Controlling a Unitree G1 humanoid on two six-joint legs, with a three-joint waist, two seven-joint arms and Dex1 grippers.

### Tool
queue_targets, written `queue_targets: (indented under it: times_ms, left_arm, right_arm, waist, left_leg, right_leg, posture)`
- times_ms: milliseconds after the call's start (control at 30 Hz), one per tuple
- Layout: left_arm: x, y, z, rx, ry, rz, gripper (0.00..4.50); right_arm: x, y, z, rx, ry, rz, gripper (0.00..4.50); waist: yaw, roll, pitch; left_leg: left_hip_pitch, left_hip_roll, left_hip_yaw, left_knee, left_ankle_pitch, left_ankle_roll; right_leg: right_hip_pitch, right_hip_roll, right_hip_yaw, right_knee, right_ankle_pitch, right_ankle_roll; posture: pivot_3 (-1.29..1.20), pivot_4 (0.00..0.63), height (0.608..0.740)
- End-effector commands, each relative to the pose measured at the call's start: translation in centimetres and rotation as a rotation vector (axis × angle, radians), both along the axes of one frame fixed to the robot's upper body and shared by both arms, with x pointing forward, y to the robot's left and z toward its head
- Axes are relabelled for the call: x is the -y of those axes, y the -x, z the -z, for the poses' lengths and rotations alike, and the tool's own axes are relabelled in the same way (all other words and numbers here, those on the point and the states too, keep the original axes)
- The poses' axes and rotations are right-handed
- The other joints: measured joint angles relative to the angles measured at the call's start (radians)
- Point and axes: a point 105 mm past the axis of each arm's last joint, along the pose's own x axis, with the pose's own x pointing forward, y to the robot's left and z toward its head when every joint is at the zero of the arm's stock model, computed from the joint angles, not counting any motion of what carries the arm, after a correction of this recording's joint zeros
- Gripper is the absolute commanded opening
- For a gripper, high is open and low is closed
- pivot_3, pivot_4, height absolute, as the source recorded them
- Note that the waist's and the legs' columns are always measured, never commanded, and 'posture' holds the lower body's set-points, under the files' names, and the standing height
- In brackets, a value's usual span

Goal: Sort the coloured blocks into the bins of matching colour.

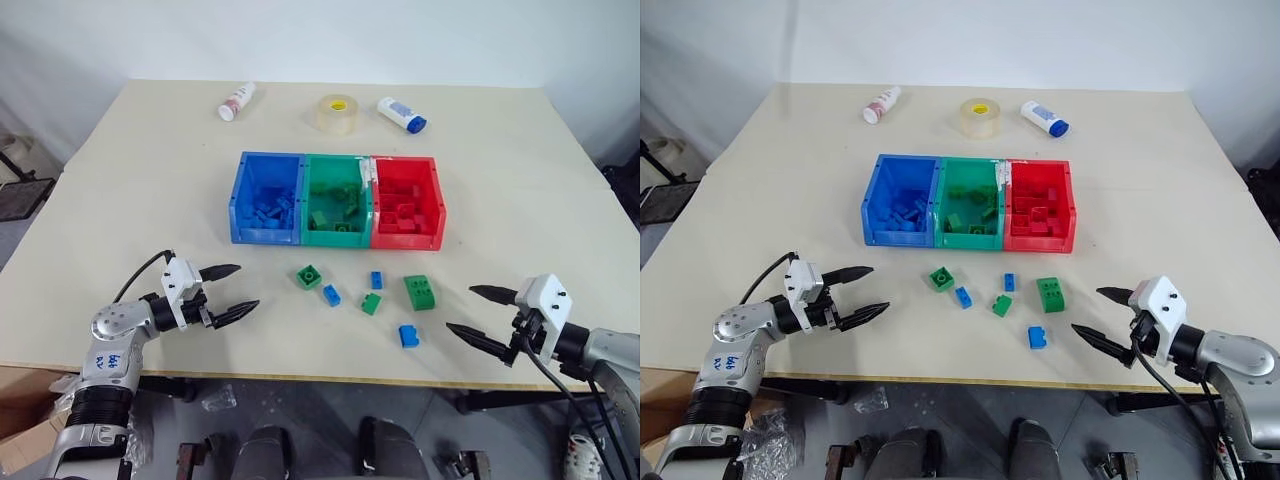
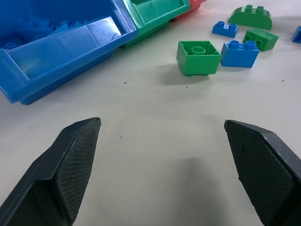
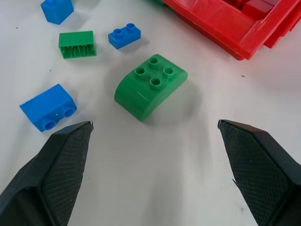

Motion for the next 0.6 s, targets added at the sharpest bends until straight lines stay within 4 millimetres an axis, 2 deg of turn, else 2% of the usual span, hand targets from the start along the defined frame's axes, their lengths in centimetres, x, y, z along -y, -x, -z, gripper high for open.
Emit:
queue_targets:
  times_ms: [33, 333, 400, 533, 600]
  left_arm:
    - [0.3, -0.4, -1.3, 0.047, 0.034, 0.011, 4.47]
    - [0.5, -1.4, -1.8, 0.029, 0.049, -0.047, 4.47]
    - [0.4, -1.5, -1.3, 0.034, -0.014, -0.054, 4.47]
    - [0.5, -0.9, -1.1, 0.021, 0.001, 0.004, 4.47]
    - [0.4, -0.9, -1.0, 0.021, -0.001, 0.01, 4.47]
  right_arm:
    - [-0.1, -0.6, -1.3, 0.072, -0.004, 0.01, 4.5]
    - [0.4, -0.5, -1.2, 0.012, 0.002, 0.058, 4.5]
    - [0.9, 0.1, -1.3, -0.004, 0.016, 0.061, 4.5]
    - [2.9, 2.8, -1.3, -0.065, 0.091, 0.08, 4.5]
    - [3.2, 3.4, -1.5, -0.074, 0.105, 0.089, 4.5]
  waist:
    - [0.0, 0.0, 0.0]
    - [0.0, 0.0, 0.0]
    - [0.001, 0.0, 0.0]
    - [0.013, 0.0, 0.0]
    - [0.017, -0.001, 0.0]
  left_leg:
    - [0.0, 0.0, 0.0, 0.0, 0.0, 0.0]
    - [-0.001, 0.0, 0.0, 0.002, -0.001, 0.001]
    - [-0.001, 0.0, 0.0, 0.002, -0.001, 0.001]
    - [-0.002, 0.0, 0.0, 0.003, -0.002, 0.001]
    - [-0.002, 0.0, 0.0, 0.004, -0.003, 0.002]
  right_leg:
    - [0.0, 0.0, 0.0, 0.0, 0.0, 0.0]
    - [0.0, 0.0, 0.0, 0.001, 0.0, 0.0]
    - [0.0, 0.0, 0.0, 0.001, 0.0, 0.0]
    - [0.0, 0.0, 0.0, 0.001, 0.0, 0.0]
    - [0.0, 0.0, 0.0, 0.0, 0.0, 0.001]
  posture:
    - [0.0, 0.15, 0.74]
    - [0.0, 0.15, 0.74]
    - [0.0, 0.15, 0.74]
    - [0.0, 0.15, 0.74]
    - [0.0, 0.15, 0.74]
